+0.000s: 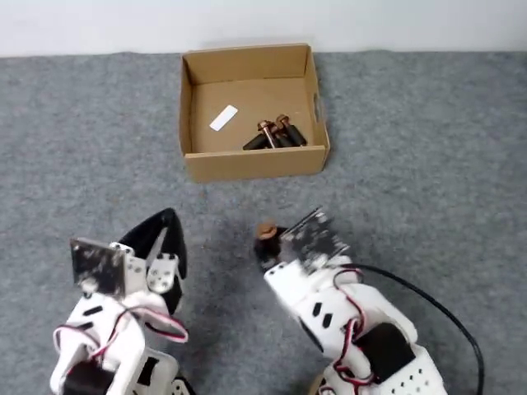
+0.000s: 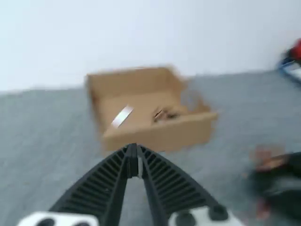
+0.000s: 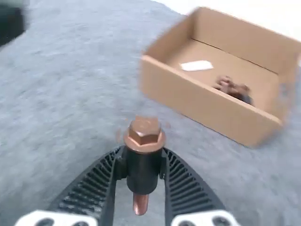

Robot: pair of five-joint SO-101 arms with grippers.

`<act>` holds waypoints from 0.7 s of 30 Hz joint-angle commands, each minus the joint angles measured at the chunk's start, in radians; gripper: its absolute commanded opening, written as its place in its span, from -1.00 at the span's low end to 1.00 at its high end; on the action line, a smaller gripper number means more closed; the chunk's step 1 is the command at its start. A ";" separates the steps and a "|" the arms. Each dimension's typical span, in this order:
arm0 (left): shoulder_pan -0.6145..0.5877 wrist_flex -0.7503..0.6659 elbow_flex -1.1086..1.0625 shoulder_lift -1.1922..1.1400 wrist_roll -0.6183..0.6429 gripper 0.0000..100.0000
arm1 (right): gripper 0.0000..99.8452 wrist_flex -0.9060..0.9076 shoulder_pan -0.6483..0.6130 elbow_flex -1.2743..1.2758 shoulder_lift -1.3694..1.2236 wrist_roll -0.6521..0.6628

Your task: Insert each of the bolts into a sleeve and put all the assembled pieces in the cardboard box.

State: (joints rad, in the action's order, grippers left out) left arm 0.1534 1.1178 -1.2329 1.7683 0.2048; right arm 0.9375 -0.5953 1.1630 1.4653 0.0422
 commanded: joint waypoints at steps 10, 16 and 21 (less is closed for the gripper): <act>-0.190 -0.120 -0.449 -0.003 -0.031 -0.99 | -0.98 -0.027 0.231 -0.129 -0.061 -0.169; -0.196 -0.048 -0.453 -0.005 -0.031 -0.99 | -0.98 -0.036 0.231 -0.359 -0.358 -0.170; -0.196 0.034 -0.453 -0.008 -0.031 -0.99 | -0.98 -0.081 0.243 -0.585 -0.661 -0.169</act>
State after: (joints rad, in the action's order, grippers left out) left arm -0.0368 1.1116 -1.6932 1.7561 0.1757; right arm 0.9191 -0.3790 0.7549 0.9544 -0.1174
